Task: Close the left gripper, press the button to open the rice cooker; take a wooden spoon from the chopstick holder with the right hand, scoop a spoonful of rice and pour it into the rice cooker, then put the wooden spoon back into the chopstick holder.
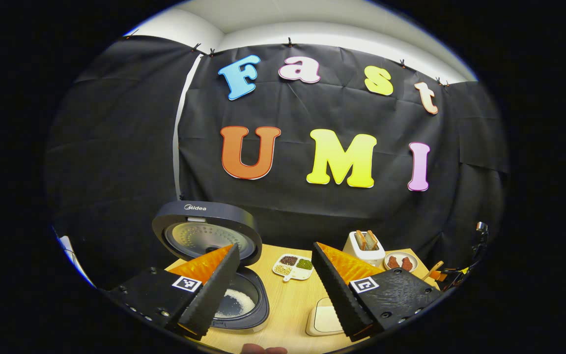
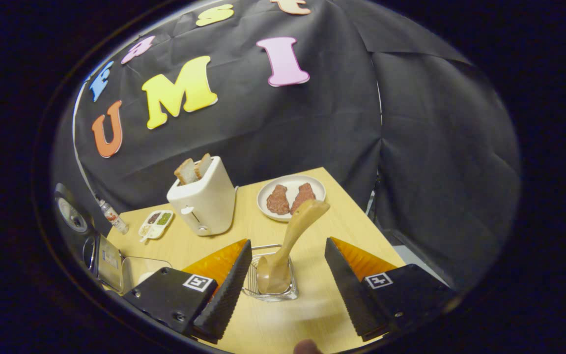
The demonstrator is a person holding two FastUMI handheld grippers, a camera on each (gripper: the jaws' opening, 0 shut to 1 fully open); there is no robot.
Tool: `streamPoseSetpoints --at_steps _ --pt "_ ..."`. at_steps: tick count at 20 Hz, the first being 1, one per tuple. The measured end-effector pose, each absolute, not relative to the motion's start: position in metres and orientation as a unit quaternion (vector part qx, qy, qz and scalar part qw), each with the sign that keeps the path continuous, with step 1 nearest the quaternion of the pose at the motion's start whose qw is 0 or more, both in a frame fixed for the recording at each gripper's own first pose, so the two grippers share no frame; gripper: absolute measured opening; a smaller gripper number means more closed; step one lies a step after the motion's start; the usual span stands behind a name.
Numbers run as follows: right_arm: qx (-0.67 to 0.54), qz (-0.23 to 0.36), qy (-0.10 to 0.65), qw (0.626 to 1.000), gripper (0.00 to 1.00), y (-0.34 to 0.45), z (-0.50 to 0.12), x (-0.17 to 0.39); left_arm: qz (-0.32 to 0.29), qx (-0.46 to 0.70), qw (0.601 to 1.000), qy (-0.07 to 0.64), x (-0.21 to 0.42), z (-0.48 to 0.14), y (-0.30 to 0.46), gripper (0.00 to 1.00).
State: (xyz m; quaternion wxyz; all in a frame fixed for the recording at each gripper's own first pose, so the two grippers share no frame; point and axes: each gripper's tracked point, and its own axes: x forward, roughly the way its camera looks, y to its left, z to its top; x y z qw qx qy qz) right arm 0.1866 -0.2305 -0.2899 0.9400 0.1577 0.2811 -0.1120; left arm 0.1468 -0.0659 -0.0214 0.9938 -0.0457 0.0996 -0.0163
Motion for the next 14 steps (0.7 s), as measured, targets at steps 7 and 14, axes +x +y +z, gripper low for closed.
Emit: streamPoseSetpoints --at_steps 7,14 --pt "0.180 -0.071 0.325 0.926 0.55 -0.225 -0.337 0.214 0.001 -0.038 0.991 0.128 0.158 -0.038 -0.079 0.95" --pt "0.210 -0.093 0.325 0.918 0.29 -0.224 -0.337 0.213 -0.026 -0.027 0.991 0.132 0.158 -0.043 -0.087 0.95"
